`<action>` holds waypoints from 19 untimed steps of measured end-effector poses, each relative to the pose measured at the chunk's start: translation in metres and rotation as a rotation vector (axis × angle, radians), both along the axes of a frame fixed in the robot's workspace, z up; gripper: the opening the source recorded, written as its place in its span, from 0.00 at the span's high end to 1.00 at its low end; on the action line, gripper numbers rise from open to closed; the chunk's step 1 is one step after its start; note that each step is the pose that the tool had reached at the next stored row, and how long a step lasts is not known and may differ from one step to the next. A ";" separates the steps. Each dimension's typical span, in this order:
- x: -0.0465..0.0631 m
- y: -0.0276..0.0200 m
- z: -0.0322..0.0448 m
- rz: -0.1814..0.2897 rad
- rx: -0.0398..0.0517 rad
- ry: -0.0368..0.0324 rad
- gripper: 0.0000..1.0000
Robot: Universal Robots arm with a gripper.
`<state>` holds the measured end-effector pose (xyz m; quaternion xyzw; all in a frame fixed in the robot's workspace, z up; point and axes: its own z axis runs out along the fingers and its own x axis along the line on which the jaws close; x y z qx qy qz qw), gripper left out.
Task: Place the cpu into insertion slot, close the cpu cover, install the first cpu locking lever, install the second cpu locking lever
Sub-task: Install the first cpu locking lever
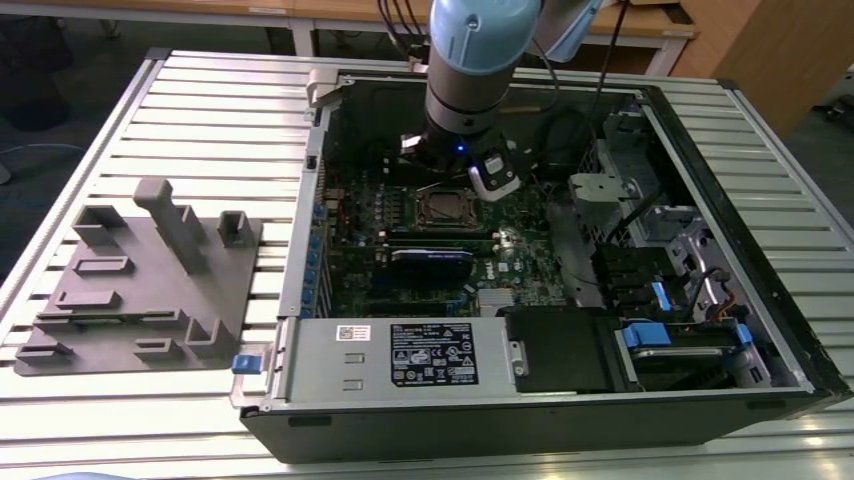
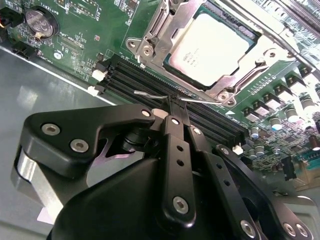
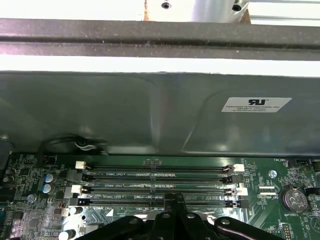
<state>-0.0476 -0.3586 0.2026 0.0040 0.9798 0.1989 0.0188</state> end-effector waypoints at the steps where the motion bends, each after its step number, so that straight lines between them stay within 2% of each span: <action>1: 0.000 0.0003 0.0000 0.000 0.0002 0.0000 0.89; 10: 0.001 0.0019 0.0005 0.000 0.0004 0.0000 0.89; 19: 0.007 0.0019 0.0003 0.000 0.0004 0.0001 0.89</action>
